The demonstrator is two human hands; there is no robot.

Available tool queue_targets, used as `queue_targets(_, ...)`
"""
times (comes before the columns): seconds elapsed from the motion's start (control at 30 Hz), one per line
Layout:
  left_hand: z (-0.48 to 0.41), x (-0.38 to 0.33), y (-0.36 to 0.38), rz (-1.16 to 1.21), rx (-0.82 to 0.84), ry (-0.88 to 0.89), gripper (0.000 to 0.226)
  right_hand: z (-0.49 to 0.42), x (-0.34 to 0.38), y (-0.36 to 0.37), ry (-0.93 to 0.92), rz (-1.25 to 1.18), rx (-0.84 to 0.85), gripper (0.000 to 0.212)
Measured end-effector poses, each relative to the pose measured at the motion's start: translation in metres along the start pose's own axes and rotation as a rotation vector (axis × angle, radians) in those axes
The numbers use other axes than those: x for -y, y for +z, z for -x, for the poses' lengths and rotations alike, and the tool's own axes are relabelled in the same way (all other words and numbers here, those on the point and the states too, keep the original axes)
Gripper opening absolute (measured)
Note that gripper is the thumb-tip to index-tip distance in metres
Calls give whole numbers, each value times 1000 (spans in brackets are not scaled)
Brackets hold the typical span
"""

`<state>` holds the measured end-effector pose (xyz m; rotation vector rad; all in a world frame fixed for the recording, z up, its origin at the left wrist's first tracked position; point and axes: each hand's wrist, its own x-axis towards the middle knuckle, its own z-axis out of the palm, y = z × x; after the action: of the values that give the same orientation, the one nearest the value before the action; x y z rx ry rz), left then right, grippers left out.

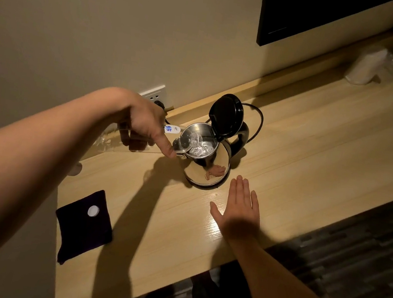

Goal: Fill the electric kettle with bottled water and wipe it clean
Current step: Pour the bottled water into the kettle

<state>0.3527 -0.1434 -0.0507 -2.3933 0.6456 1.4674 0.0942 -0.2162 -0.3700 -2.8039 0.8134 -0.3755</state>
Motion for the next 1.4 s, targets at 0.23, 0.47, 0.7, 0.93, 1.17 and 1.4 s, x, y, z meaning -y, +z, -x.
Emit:
queue_targets(0.23,2,-12,-6,-74,26,-29,88,0,-1,2,8,-36,-20,84)
queue_targets(0.47,-6,-19,-12,-183,94,-88,115,0,0,-2,15,-65,2,84)
queue_targets(0.7,-10,-26,-16,-232,118,-146,98,0,-2,-4,8,-71,33,86)
queue_targets(0.93,-13,-37,-16,-284,70,-224,67,-3,0,-6,28,-77,69,87)
queue_targets(1.17,-5,-26,-11,-161,40,-119,75,-2,1,-5,16,-47,53,86)
queue_targets(1.4,1,41,51,350,-302,325,57,-7,2,-9,22,4,177,91)
